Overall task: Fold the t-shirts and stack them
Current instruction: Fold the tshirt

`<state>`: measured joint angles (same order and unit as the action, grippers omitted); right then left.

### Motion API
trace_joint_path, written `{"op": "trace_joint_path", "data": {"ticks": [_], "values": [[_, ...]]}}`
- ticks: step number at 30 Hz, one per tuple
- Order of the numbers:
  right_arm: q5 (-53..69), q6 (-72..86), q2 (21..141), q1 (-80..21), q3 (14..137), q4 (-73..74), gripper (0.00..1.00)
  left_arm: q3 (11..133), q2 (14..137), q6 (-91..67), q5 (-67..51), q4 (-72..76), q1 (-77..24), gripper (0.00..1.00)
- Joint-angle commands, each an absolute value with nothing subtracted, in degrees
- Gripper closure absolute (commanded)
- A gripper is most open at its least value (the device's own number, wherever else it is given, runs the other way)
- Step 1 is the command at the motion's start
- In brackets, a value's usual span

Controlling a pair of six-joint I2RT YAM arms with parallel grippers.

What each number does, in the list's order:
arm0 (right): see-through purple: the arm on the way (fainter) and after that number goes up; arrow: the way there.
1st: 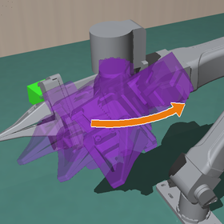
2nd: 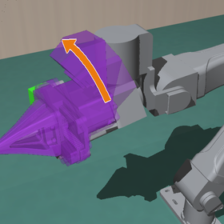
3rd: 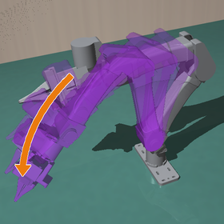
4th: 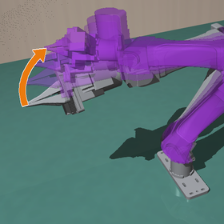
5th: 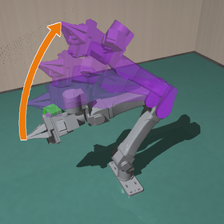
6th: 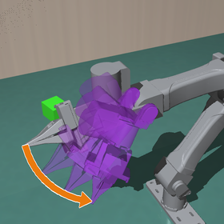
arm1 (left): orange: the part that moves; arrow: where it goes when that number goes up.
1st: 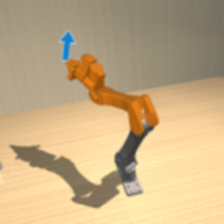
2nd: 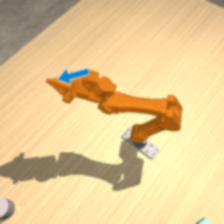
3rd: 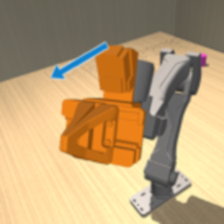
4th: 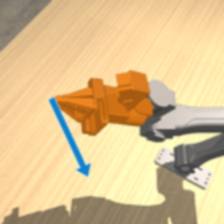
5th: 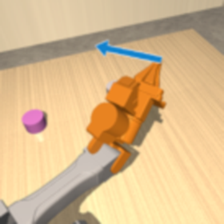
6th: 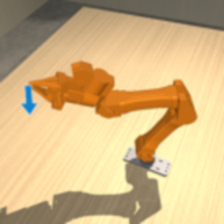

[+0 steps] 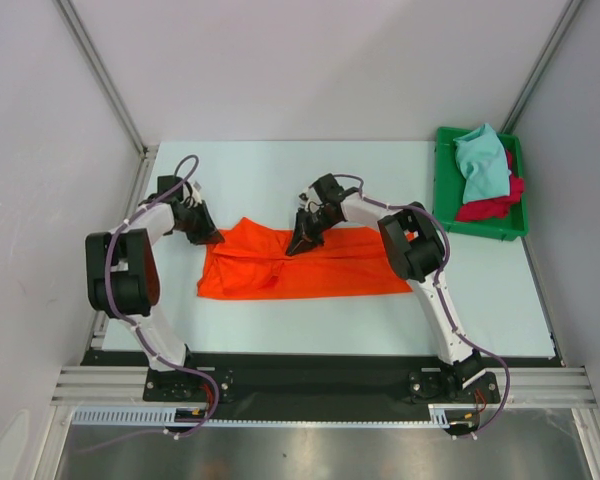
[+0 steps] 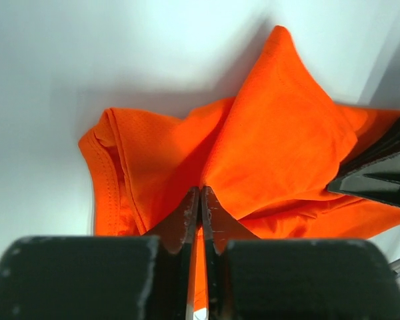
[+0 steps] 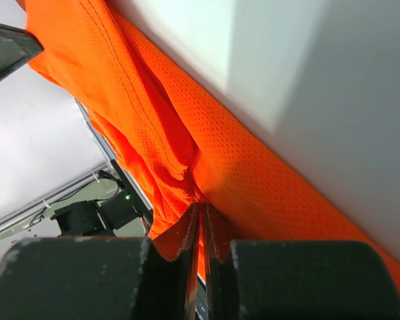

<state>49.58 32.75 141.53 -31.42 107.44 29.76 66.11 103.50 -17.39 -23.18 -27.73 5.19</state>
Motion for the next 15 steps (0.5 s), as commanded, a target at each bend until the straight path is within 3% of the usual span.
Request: {"op": "trace_joint_path", "data": {"ticks": [1,5,15], "values": [[49.8,33.3,138.8,-31.6,105.7,30.1,0.89,67.2,99.2,-16.3,-24.9,-28.6,4.9,0.94],[51.0,34.2,138.3,-31.6,104.3,28.9,0.89,65.9,97.9,-16.0,-24.3,-30.1,5.0,0.99],[52.1,35.5,138.0,-30.8,101.1,26.7,0.88,63.5,99.5,-15.1,-19.4,-31.6,5.0,0.96]]}}
